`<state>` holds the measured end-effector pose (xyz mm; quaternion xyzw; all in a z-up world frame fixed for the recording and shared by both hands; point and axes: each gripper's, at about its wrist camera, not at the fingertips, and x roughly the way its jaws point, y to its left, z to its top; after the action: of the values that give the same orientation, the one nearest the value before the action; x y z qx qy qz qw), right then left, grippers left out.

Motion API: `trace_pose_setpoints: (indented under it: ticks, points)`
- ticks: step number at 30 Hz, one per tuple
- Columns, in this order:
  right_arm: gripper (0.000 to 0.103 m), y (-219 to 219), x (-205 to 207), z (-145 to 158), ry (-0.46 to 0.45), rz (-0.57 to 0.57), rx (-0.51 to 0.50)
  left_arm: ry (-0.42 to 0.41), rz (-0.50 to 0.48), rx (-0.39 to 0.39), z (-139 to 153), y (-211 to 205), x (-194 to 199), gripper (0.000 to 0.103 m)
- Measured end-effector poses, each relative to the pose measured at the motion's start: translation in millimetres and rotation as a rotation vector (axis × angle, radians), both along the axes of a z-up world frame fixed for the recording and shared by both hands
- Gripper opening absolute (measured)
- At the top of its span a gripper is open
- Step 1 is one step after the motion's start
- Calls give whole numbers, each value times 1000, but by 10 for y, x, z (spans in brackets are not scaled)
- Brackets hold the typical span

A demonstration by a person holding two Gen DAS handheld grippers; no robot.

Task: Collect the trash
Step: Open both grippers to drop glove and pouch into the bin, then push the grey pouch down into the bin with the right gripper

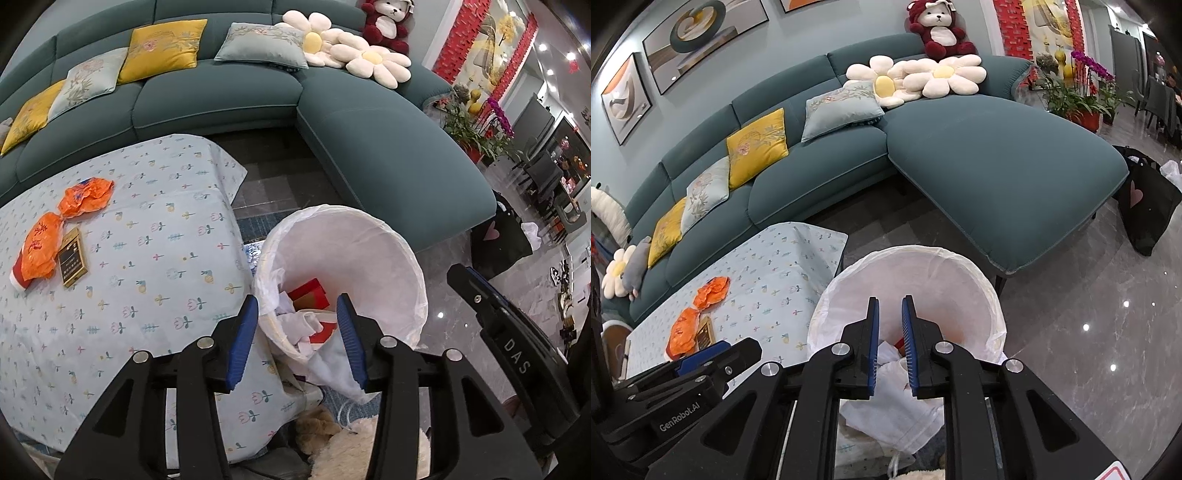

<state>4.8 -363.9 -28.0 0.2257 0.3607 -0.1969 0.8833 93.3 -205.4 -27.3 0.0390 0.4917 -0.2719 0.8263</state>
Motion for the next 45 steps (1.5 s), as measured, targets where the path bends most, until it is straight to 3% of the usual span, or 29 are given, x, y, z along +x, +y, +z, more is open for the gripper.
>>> trace_pose_setpoints:
  ticks: [19, 32, 42, 45]
  points:
    - [21, 252, 7, 33, 19, 45, -35, 19, 96, -10, -22, 614, 45, 43]
    - [21, 753, -146, -650, 213, 139, 56, 34, 136, -2, -148, 998, -32, 47]
    - [20, 1061, 79, -1021, 337, 221, 111, 57, 164, 9, -292, 1155, 20, 47]
    - [20, 1049, 190, -1217, 414, 229, 155, 68, 172, 16, -348, 1189, 51, 47]
